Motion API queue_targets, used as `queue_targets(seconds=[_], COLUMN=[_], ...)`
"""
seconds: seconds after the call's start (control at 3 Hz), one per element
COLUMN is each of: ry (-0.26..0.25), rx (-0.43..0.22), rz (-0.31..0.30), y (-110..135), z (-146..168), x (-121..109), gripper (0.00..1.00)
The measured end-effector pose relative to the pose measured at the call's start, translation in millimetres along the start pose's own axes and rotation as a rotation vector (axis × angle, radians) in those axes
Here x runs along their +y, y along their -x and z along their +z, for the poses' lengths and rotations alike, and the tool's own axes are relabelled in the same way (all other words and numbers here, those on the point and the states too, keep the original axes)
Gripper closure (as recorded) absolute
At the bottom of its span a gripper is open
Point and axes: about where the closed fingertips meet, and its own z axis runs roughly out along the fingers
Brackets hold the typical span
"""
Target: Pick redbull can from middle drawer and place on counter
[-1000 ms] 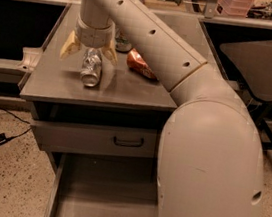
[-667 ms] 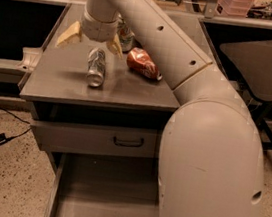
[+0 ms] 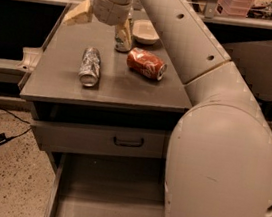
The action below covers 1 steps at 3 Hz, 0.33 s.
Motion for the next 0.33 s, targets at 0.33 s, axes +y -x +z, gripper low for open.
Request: queue_targets(seconds=[0.33], ry=[0.001], rx=[0.0], rz=[0.001], y=[-0.5], z=[-0.4], x=[-0.4], gripper=[0.0])
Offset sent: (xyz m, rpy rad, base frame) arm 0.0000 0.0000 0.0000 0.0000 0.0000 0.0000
